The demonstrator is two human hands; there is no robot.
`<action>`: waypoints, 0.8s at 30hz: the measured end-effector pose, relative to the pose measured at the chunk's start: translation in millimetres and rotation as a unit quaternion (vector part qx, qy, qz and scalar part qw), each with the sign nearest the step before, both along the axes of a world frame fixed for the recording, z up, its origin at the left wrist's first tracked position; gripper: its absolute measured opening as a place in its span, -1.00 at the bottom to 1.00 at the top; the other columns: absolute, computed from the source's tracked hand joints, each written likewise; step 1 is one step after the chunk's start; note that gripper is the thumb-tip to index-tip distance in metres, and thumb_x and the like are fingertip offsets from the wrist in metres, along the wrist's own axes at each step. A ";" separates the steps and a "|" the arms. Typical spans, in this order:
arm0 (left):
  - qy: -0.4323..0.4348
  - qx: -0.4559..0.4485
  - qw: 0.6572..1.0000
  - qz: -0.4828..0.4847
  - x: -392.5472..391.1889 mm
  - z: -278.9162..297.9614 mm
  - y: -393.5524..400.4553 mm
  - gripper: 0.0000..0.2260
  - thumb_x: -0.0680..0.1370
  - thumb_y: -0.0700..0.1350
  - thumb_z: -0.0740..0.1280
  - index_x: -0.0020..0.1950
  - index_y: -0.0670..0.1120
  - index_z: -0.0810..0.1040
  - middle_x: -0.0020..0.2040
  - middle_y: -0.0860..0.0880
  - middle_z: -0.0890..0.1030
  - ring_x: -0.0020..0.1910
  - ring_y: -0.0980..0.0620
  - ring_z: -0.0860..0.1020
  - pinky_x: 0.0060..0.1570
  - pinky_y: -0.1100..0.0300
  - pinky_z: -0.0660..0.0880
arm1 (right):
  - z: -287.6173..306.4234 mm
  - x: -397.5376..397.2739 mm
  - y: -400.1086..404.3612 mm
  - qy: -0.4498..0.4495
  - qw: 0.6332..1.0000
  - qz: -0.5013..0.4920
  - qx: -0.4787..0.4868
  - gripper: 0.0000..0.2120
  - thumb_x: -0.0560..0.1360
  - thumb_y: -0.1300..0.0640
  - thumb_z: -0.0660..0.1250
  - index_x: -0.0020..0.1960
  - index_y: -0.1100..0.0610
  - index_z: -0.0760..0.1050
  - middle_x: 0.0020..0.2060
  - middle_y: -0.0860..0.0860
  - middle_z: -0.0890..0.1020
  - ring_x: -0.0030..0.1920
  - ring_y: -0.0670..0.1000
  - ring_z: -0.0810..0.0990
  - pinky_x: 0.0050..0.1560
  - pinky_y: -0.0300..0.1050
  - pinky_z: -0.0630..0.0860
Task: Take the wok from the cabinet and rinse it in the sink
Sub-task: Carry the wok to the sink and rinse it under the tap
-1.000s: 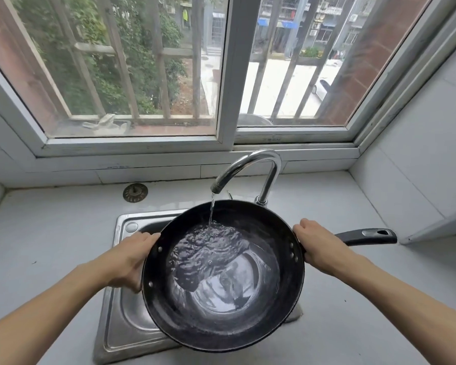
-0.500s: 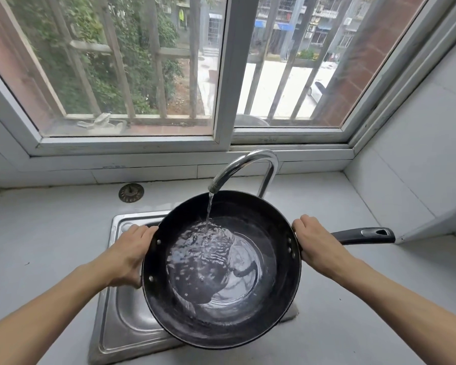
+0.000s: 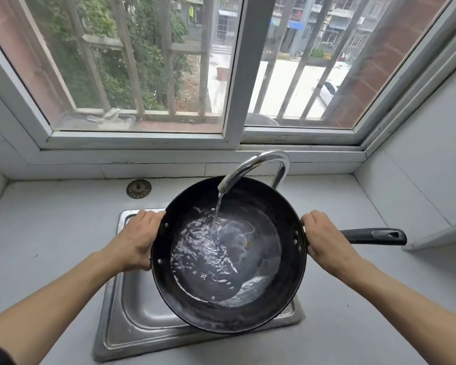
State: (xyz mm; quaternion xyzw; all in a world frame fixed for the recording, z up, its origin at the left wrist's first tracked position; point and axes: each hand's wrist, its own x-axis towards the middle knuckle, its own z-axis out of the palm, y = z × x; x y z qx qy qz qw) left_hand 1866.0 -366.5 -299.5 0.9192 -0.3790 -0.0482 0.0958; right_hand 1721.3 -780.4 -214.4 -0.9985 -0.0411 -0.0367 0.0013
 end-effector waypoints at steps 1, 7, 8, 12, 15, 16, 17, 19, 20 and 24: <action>-0.001 -0.003 1.000 0.003 1.9 -0.4 0.0 -0.01 0.12 0.23 0.45 0.45 -0.15 0.25 0.15 -0.03 0.46 0.07 -0.09 0.43 0.13 0.03 0.44 | -0.6 2.0 -0.5 -0.002 1.000 -0.004 0.002 -0.76 0.29 0.42 0.33 -0.17 0.16 0.39 -0.23 0.05 0.39 -0.23 0.08 0.36 -0.29 0.05 0.48; -0.022 -0.013 1.000 0.009 5.5 2.5 0.2 -0.05 0.13 0.19 0.49 0.42 -0.19 0.32 0.17 -0.07 0.48 0.07 -0.12 0.43 0.12 0.07 0.40 | -5.8 10.1 -1.9 -0.020 0.999 0.000 0.026 -0.74 0.30 0.43 0.35 -0.11 0.18 0.41 -0.19 0.06 0.40 -0.18 0.10 0.38 -0.22 0.07 0.49; -0.030 -0.014 0.999 0.011 5.3 3.9 0.4 -0.05 0.11 0.15 0.52 0.41 -0.21 0.33 0.15 -0.08 0.48 0.05 -0.12 0.43 0.11 0.10 0.37 | -6.7 10.7 -0.7 -0.025 0.999 0.000 0.031 -0.73 0.29 0.43 0.35 -0.10 0.19 0.41 -0.18 0.07 0.41 -0.18 0.11 0.39 -0.22 0.07 0.49; -0.049 -0.018 0.999 0.015 8.7 5.4 3.8 -0.13 0.19 0.12 0.50 0.39 -0.23 0.33 0.15 -0.12 0.49 0.01 -0.16 0.45 0.04 0.04 0.43 | -11.4 13.8 5.1 -0.048 0.998 -0.001 0.048 -0.73 0.28 0.45 0.31 -0.08 0.22 0.43 -0.17 0.10 0.42 -0.16 0.13 0.40 -0.20 0.08 0.49; -0.062 -0.021 0.998 0.025 12.9 8.4 6.8 -0.20 0.28 0.16 0.45 0.39 -0.24 0.34 0.16 -0.15 0.51 0.00 -0.21 0.46 -0.06 -0.03 0.45 | -15.6 18.6 9.3 -0.060 0.997 -0.004 0.053 -0.71 0.26 0.46 0.30 -0.07 0.23 0.44 -0.17 0.11 0.43 -0.16 0.14 0.40 -0.19 0.09 0.49; -0.069 -0.021 0.997 0.026 14.4 9.5 7.9 -0.21 0.30 0.17 0.44 0.39 -0.25 0.35 0.16 -0.16 0.51 0.00 -0.22 0.46 -0.07 -0.03 0.45 | -17.0 20.8 10.6 -0.063 0.997 -0.004 0.053 -0.70 0.24 0.47 0.30 -0.07 0.23 0.44 -0.17 0.11 0.43 -0.16 0.14 0.40 -0.19 0.09 0.49; -0.076 -0.021 0.997 0.025 15.7 11.2 9.0 -0.21 0.32 0.17 0.44 0.39 -0.26 0.35 0.17 -0.17 0.51 0.01 -0.22 0.46 -0.06 -0.03 0.45 | -18.3 22.9 11.5 -0.066 0.996 -0.004 0.055 -0.69 0.23 0.47 0.31 -0.07 0.23 0.44 -0.17 0.11 0.43 -0.16 0.14 0.40 -0.18 0.08 0.49; -0.088 -0.018 0.996 0.021 19.3 13.2 12.2 -0.20 0.33 0.17 0.44 0.40 -0.27 0.33 0.21 -0.18 0.50 0.04 -0.23 0.46 -0.02 -0.04 0.46 | -21.0 27.5 13.9 -0.073 0.995 -0.006 0.061 -0.67 0.22 0.47 0.31 -0.07 0.23 0.43 -0.18 0.11 0.43 -0.16 0.14 0.40 -0.17 0.08 0.49; -0.093 -0.015 0.995 0.023 21.8 13.3 14.0 -0.20 0.34 0.16 0.44 0.41 -0.28 0.33 0.22 -0.20 0.49 0.06 -0.24 0.46 0.00 -0.05 0.46 | -22.4 29.9 15.1 -0.079 0.995 -0.005 0.065 -0.68 0.22 0.47 0.31 -0.07 0.23 0.43 -0.18 0.11 0.43 -0.16 0.15 0.41 -0.17 0.09 0.50; -0.093 0.007 0.995 0.041 31.9 14.9 19.9 -0.14 0.31 0.14 0.50 0.44 -0.31 0.30 0.25 -0.22 0.49 0.11 -0.26 0.47 0.03 -0.08 0.48 | -29.1 40.2 19.9 -0.092 0.992 -0.008 0.083 -0.66 0.22 0.47 0.31 -0.05 0.24 0.43 -0.18 0.12 0.43 -0.16 0.17 0.42 -0.16 0.09 0.50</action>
